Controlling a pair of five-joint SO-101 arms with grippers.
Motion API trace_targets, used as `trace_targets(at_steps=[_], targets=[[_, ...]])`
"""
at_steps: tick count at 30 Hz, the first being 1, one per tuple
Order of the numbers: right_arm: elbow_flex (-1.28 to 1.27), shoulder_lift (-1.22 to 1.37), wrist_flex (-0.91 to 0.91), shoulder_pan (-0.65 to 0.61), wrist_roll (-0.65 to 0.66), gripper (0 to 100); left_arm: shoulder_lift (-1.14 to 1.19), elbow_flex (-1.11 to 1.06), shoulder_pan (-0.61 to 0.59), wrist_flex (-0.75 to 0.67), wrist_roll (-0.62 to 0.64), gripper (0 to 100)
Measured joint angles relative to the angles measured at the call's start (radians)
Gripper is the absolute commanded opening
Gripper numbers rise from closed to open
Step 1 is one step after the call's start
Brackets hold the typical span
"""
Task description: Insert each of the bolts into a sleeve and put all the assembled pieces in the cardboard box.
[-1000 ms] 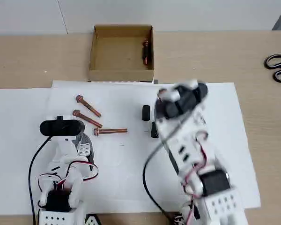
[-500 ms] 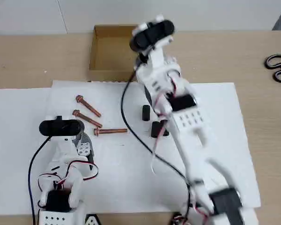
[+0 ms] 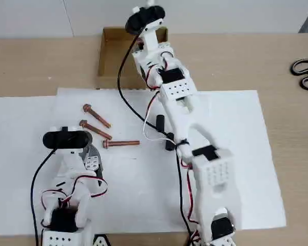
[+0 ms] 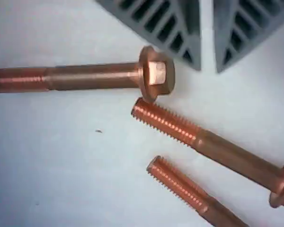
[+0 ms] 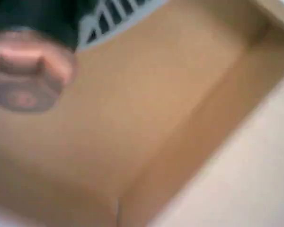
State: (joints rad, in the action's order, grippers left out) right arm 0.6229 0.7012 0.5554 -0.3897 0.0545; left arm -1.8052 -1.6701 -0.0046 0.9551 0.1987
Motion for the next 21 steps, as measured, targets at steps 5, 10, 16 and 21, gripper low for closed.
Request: trace_targets(at_steps=[5,10,16,21], targets=[[0.173,0.106,0.120,-0.009,0.000,8.9,0.000,0.000,0.000,0.000,0.000,1],[0.285,0.143,0.253,-0.012,0.000,15.9,0.000,0.000,0.000,0.000,0.000,1],[0.399,0.144,0.368,-0.012,0.000,15.5,0.000,0.000,0.000,0.000,0.000,1],[0.489,0.144,0.480,-0.012,0.000,15.5,0.000,0.000,0.000,0.000,0.000,1]])
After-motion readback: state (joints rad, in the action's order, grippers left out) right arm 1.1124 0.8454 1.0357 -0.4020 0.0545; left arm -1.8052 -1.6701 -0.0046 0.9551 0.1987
